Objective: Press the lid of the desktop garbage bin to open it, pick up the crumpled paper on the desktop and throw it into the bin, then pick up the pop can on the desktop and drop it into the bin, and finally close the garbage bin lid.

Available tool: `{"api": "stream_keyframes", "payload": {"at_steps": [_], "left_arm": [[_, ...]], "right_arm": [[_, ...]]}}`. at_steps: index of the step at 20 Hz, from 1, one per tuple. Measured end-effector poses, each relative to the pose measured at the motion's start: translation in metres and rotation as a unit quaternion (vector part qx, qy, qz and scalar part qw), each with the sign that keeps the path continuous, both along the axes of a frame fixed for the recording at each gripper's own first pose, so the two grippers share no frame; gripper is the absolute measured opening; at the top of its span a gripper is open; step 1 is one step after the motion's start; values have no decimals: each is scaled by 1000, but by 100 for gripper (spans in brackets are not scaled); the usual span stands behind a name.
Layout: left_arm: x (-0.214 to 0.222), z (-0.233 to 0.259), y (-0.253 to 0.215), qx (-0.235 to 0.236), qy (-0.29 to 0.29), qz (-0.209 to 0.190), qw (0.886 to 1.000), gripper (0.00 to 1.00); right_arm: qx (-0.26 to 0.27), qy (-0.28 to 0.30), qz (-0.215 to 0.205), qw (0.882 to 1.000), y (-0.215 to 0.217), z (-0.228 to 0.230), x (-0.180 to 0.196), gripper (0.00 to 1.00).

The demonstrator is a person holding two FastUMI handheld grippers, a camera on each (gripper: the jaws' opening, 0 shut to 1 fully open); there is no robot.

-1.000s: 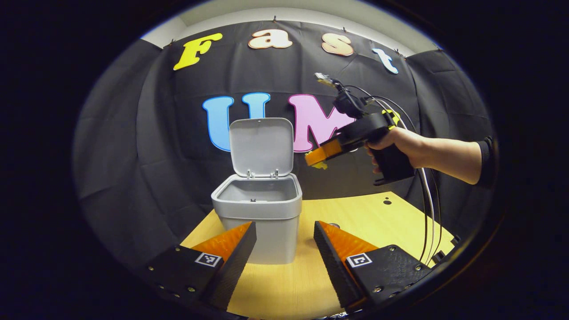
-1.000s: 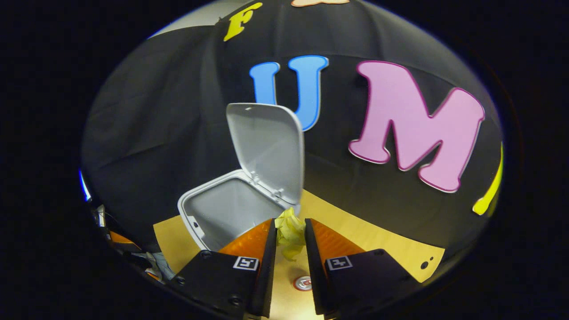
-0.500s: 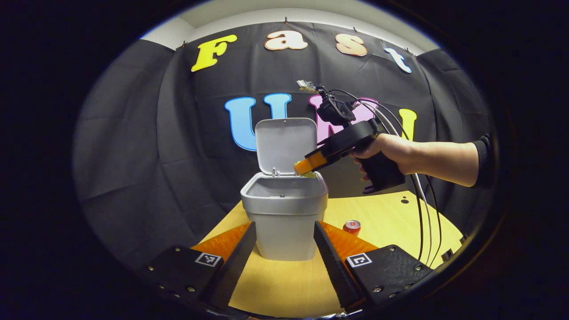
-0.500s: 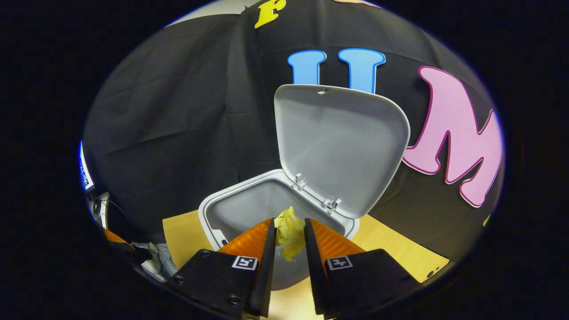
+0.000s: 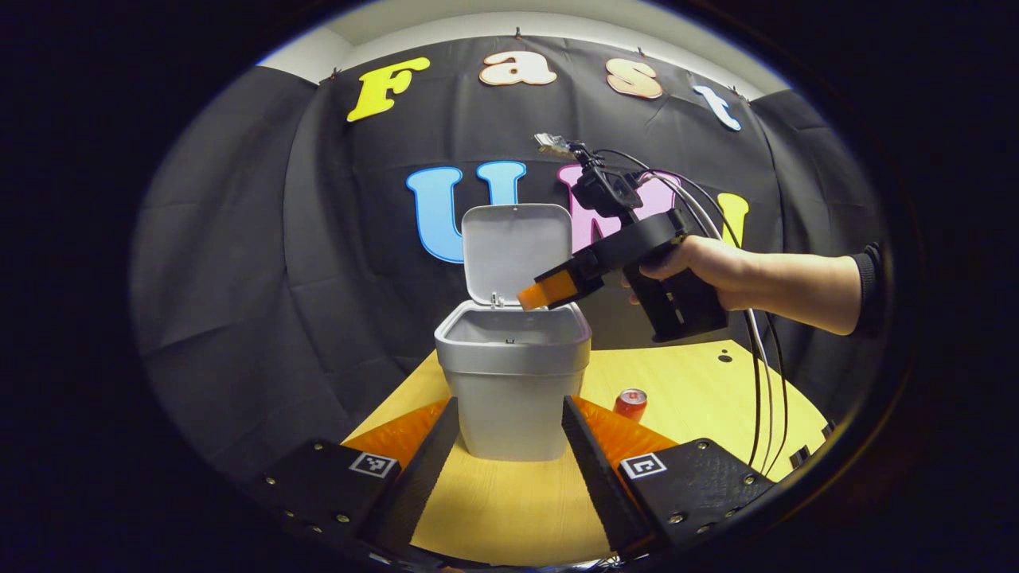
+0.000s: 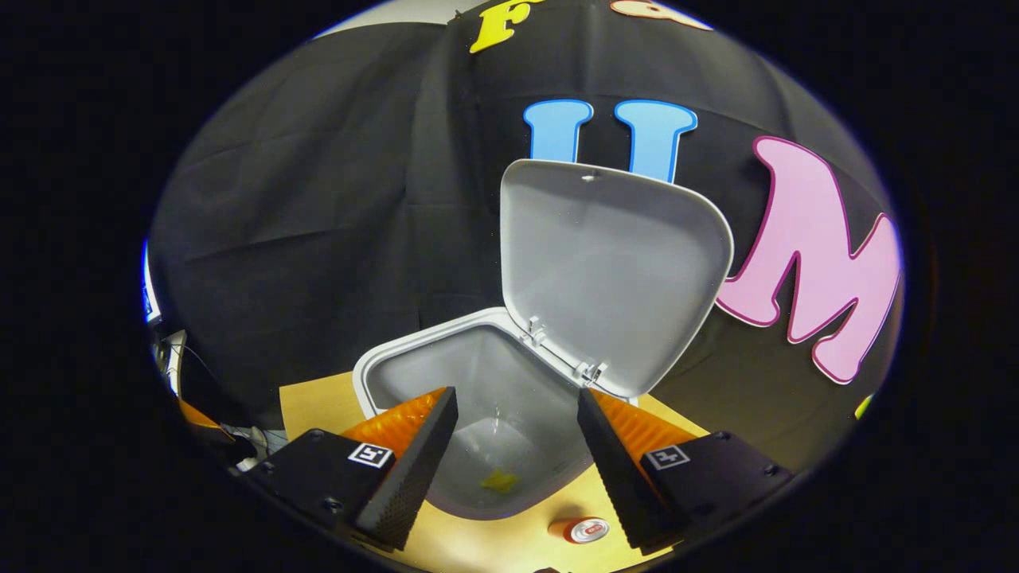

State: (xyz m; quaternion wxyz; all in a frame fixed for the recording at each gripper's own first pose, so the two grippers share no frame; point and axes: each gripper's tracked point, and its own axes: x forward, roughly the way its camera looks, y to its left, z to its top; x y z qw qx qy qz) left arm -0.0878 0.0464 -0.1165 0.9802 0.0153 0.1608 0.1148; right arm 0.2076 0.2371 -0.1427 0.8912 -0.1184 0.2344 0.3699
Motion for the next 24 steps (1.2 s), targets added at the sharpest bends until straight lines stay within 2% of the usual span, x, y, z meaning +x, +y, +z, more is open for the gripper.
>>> {"api": "stream_keyframes", "payload": {"at_steps": [4, 6, 10, 13, 14, 19, 21, 24], "left_arm": [[6, -9, -10, -4, 2, -26, 1000, 87], [16, -19, -20, -1, 2, -59, 998, 87], [37, -53, -42, -14, 14, -116, 993, 87], [62, -81, -68, -37, 16, -145, 989, 87], [70, -92, -72, -32, 21, -145, 989, 87], [107, -143, -114, -48, 30, -174, 983, 89], [124, -161, -129, -50, 30, -181, 982, 94], [153, -185, -147, -44, 28, -186, 981, 94]], "right_arm": [[21, -17, -42, 999, -28, 19, 3, 99], [30, -64, -83, 994, -57, 36, 10, 99], [39, -130, -150, 979, -126, 55, -4, 98], [37, -171, -210, 962, -186, 54, -21, 98], [33, -178, -224, 958, -202, 49, -28, 98], [-12, -178, -282, 942, -284, 16, -63, 98], [-18, -162, -312, 936, -312, -3, -82, 98], [-25, -132, -337, 932, -339, -38, -107, 98]]}}
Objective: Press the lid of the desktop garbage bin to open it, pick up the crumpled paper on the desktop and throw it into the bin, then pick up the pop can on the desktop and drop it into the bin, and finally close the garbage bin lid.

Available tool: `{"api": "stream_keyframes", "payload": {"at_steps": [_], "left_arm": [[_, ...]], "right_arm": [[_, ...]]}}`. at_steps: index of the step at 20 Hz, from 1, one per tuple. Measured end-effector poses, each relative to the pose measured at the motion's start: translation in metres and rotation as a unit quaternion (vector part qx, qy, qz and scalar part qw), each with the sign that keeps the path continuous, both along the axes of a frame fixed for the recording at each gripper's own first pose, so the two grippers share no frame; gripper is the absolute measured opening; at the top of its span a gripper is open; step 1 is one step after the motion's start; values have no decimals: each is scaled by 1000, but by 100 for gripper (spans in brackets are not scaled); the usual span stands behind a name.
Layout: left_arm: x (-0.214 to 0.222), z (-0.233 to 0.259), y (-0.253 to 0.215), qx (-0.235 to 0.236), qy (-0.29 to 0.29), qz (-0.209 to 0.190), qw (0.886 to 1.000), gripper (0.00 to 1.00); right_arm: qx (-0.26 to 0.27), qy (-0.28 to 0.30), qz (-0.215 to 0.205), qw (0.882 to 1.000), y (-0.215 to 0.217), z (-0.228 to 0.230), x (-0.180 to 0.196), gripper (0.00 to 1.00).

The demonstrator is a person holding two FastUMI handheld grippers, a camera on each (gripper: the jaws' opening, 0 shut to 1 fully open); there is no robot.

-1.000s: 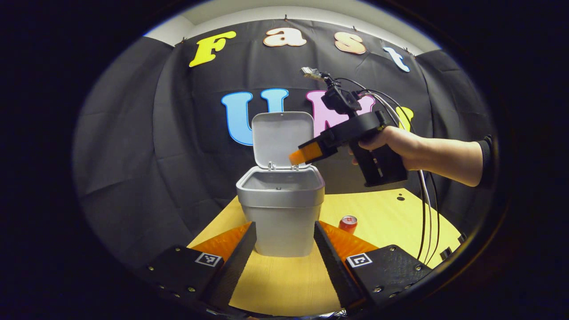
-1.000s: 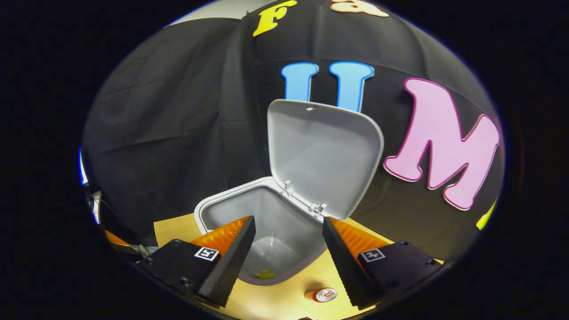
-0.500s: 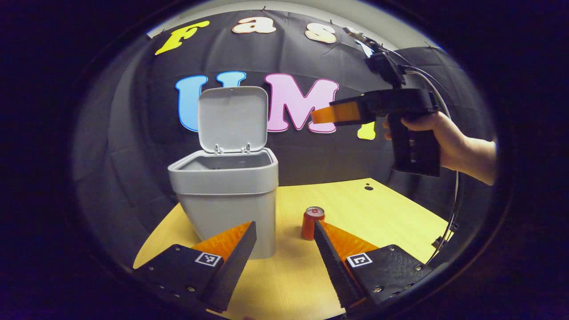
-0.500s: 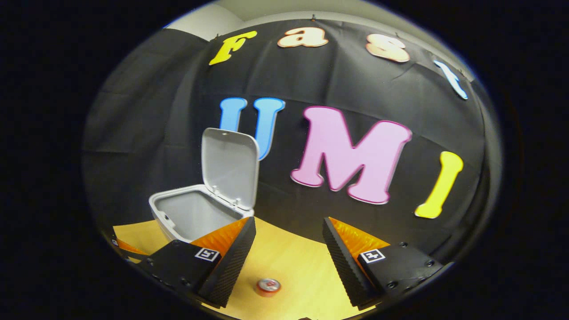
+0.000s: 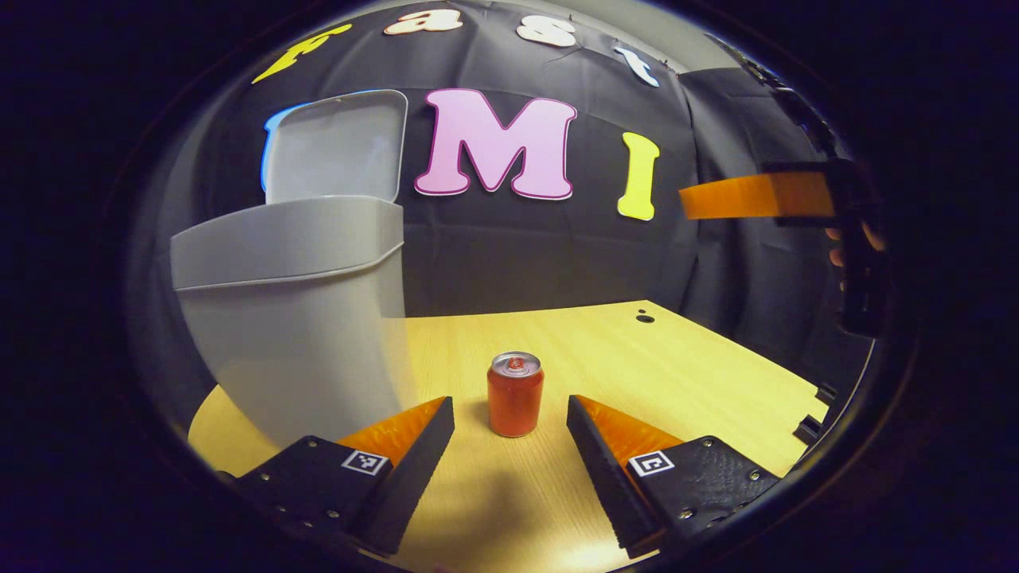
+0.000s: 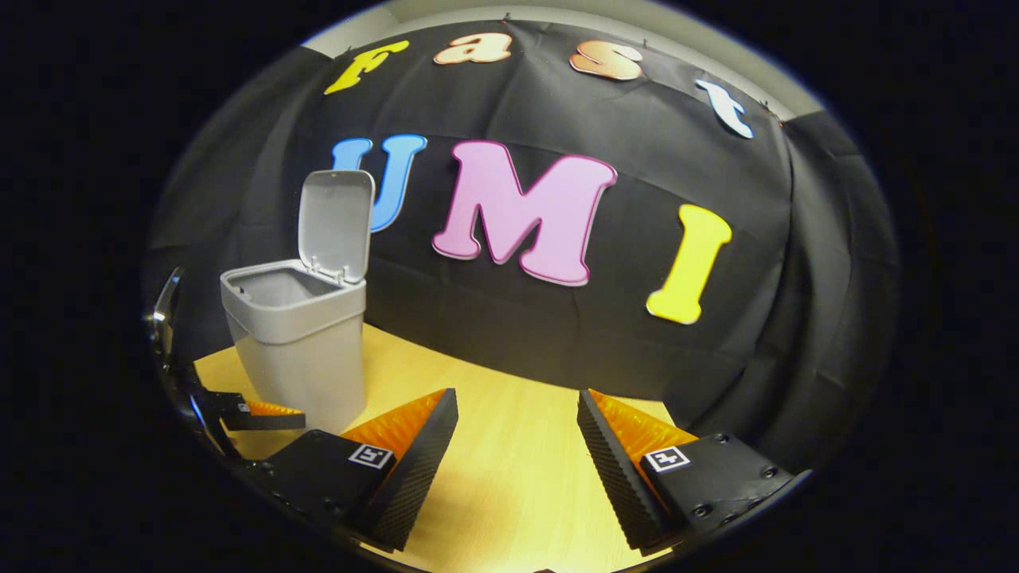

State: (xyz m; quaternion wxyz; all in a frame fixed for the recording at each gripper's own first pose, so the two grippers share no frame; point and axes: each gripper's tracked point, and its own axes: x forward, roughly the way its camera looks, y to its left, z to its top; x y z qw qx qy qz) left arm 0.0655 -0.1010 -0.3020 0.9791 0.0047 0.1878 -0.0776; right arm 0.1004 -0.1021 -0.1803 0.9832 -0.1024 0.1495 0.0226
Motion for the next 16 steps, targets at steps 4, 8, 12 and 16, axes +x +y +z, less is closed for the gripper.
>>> {"api": "stream_keyframes", "payload": {"at_steps": [4, 8, 12, 16], "left_arm": [[32, -31, -7, -6, 19, 25, 999, 94], [58, -54, -9, 0, 21, 39, 999, 95], [74, -68, -14, -4, 15, 33, 999, 95], [89, -77, -21, -3, 4, 21, 1000, 95]], "right_arm": [[-12, 45, -14, 999, -29, -44, -22, 98], [17, 57, -34, 998, -41, -67, -26, 99], [16, 56, -55, 997, -57, -88, -25, 98], [34, 60, -60, 996, -57, -113, -33, 99]]}}
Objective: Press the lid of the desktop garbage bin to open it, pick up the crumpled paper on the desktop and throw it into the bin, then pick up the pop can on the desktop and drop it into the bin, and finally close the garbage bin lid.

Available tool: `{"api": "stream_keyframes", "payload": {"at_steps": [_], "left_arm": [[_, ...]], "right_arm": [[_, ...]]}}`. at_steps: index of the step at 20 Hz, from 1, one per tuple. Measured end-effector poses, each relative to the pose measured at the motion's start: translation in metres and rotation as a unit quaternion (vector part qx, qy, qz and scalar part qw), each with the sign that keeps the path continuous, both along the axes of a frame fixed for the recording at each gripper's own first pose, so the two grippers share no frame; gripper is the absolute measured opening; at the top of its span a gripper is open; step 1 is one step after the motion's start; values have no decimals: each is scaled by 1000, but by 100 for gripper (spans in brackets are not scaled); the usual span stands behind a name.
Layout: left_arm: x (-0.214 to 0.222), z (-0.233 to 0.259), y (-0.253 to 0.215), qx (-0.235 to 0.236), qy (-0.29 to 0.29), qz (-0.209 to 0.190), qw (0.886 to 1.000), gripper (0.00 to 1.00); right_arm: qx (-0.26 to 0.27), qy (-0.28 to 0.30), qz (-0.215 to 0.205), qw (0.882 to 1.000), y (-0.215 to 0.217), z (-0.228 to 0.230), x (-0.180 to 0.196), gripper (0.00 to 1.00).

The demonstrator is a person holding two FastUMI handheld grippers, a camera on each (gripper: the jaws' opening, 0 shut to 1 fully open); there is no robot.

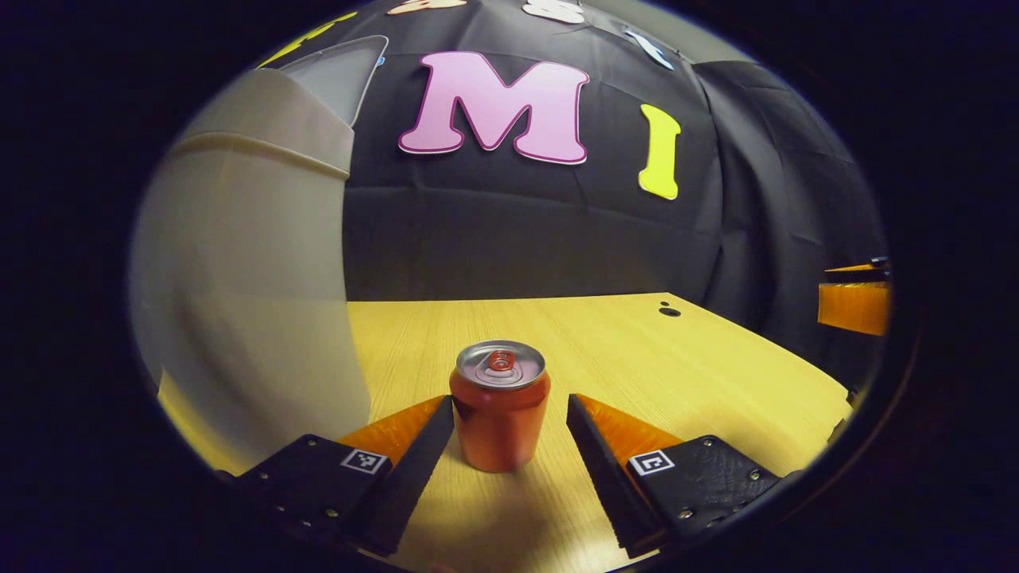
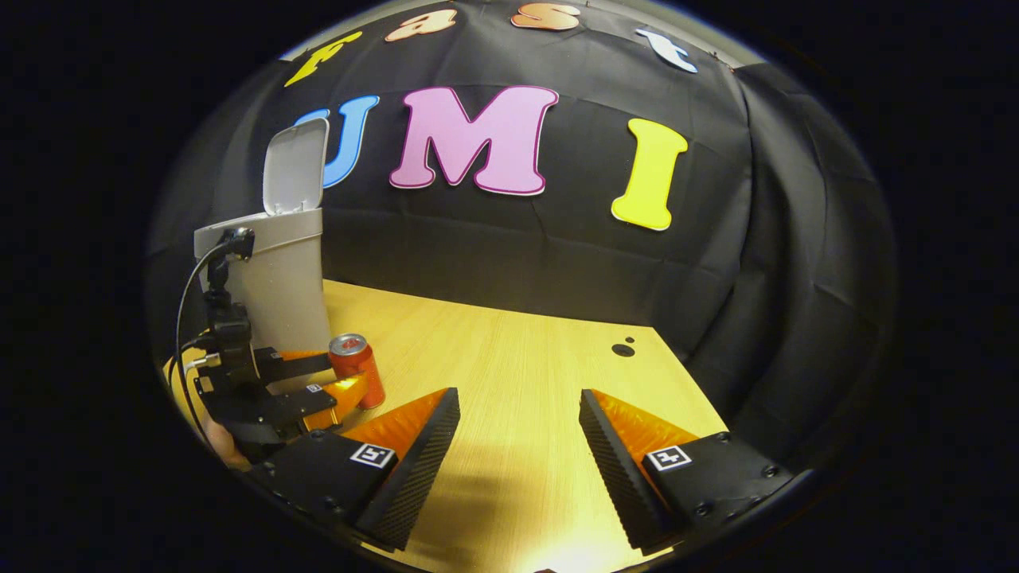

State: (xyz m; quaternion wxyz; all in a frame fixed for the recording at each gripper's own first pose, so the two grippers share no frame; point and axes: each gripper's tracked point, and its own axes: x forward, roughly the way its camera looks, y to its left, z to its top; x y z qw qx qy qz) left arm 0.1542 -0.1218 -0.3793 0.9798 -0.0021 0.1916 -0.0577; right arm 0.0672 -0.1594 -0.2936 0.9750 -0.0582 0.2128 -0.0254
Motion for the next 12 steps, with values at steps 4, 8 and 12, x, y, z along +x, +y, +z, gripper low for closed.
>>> {"api": "stream_keyframes", "payload": {"at_steps": [4, 8, 12], "left_arm": [[15, -7, -2, 20, -6, -7, 1000, 95], [30, -7, -7, 29, -15, -16, 999, 95], [34, -14, -3, 24, -9, -11, 1000, 95]], "right_arm": [[2, 19, 3, 1000, 2, -18, -10, 98], [6, 19, 2, 1000, 4, -19, -7, 98], [16, 15, 3, 1000, 9, -15, 1, 98]]}}
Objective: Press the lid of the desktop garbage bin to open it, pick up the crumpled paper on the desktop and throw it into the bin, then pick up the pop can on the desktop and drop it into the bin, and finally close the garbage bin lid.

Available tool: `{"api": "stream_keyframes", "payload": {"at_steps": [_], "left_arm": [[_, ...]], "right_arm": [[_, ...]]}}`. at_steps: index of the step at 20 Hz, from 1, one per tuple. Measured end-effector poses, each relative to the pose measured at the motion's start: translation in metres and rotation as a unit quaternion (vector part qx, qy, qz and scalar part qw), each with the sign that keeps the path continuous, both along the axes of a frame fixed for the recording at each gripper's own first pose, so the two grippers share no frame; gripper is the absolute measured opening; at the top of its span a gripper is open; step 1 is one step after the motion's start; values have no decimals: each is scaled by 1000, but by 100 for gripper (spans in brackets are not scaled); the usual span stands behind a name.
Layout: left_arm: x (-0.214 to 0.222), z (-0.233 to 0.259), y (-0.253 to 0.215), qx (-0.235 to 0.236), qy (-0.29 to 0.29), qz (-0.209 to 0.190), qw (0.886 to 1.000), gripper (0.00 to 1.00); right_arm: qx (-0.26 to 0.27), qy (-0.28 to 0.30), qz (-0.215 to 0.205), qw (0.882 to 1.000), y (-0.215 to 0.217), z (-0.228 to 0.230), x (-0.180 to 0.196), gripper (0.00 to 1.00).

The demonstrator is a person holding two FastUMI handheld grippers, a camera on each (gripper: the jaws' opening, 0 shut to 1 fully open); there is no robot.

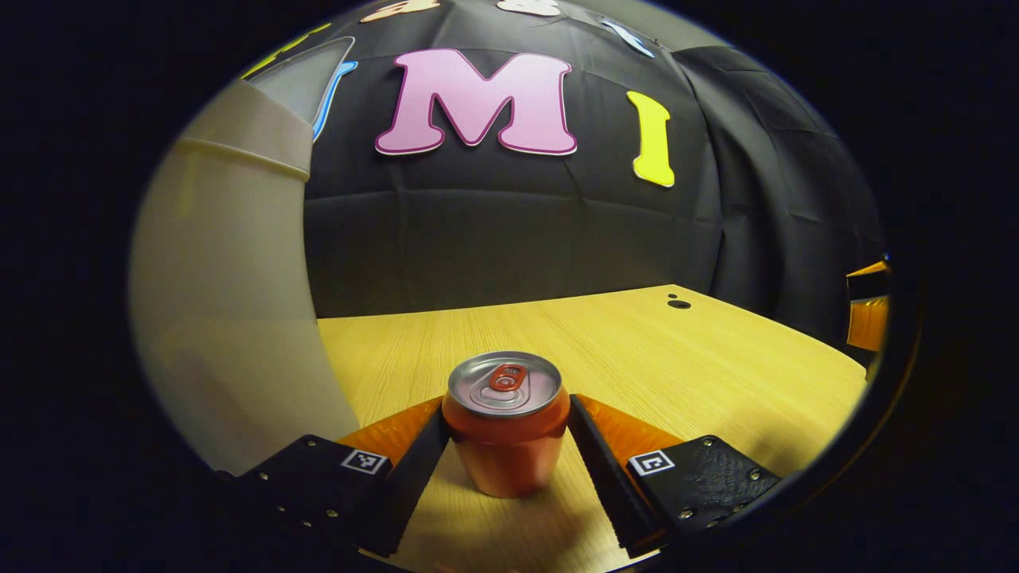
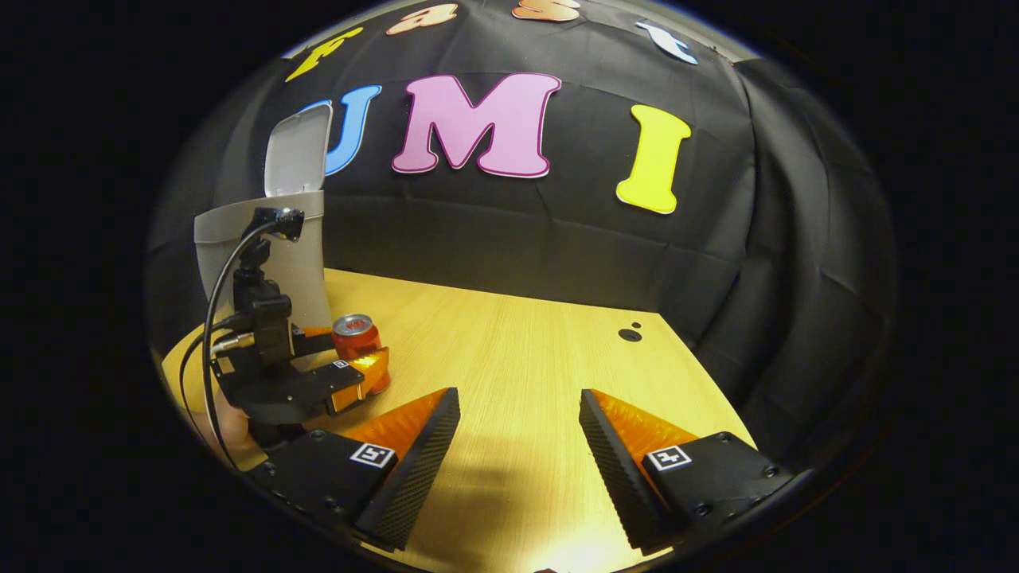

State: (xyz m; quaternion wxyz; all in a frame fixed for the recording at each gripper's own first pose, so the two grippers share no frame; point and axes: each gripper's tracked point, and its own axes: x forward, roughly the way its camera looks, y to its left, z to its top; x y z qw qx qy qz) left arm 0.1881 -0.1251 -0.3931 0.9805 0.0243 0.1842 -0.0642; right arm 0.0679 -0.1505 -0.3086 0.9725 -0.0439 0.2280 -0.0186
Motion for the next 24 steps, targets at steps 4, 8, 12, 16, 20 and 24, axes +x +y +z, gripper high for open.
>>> {"api": "stream_keyframes", "payload": {"at_steps": [4, 8, 12, 16, 20, 24], "left_arm": [[2, -9, 1, -5, 12, -2, 1000, 92], [-4, -2, 4, -16, 15, -4, 1000, 86], [-9, 31, 11, -28, -5, 4, 1000, 86], [-17, 89, 19, -46, -26, 9, 999, 86], [-33, 159, 19, -84, -38, -9, 996, 86], [-43, 229, 22, -84, -69, -30, 994, 86]], "right_arm": [[6, -3, 10, 1000, 9, 4, 4, 98], [5, 1, 11, 1000, 10, 3, 3, 99], [4, -1, 4, 1000, 4, 6, 4, 98], [0, 0, 0, 1000, 0, 9, 6, 98], [1, 1, 3, 1000, 5, 23, 6, 98], [4, -9, 13, 1000, 18, 49, 11, 98]]}}
